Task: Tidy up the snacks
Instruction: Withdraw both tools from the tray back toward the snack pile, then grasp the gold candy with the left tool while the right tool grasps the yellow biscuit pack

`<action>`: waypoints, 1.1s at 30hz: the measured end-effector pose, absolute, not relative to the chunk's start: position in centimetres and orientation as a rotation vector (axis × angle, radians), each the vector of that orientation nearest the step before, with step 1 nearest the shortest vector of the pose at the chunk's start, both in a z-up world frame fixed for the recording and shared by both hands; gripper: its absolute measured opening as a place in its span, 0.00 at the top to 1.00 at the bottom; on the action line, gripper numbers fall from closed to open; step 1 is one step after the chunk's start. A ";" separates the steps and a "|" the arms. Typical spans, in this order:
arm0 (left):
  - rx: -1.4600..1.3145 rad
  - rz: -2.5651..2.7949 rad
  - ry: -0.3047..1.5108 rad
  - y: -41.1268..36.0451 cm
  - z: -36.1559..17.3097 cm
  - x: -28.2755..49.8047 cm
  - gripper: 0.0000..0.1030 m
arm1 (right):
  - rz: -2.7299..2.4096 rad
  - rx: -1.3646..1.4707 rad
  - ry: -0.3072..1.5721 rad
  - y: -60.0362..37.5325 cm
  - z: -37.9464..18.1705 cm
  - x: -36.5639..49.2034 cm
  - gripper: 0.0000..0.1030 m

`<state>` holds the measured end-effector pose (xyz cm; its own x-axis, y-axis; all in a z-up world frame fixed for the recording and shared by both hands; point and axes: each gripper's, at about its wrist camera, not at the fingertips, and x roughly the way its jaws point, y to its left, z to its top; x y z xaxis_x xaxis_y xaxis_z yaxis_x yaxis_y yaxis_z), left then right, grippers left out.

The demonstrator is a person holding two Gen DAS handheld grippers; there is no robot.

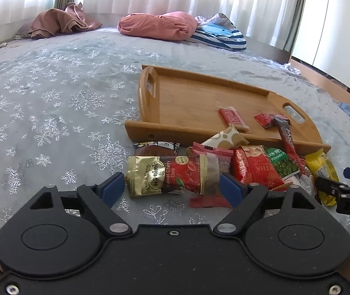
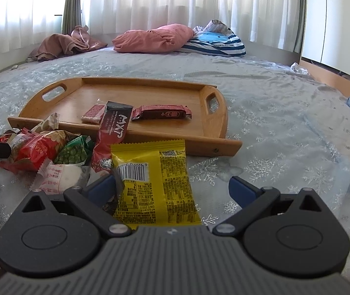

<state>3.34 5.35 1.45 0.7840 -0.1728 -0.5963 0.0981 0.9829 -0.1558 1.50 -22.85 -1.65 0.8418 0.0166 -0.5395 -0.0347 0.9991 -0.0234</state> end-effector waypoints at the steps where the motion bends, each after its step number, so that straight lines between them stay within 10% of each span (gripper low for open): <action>1: -0.119 -0.148 0.654 5.3 1.5 3.3 0.23 | 0.028 -0.028 0.572 -22.9 -1.7 1.5 0.00; 17: -0.083 -0.163 0.638 4.7 1.8 2.6 0.45 | 0.028 -0.016 0.595 -22.6 -2.1 1.5 0.08; 33: -0.028 -0.167 0.595 3.8 3.1 1.8 0.50 | 0.026 -0.024 0.614 -22.0 -1.5 1.2 0.41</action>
<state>1.78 3.78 3.12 0.8150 -0.1646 -0.5556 0.1483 0.9861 -0.0746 1.16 -21.98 -1.53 0.8169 0.0173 -0.5765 -0.0317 0.9994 -0.0150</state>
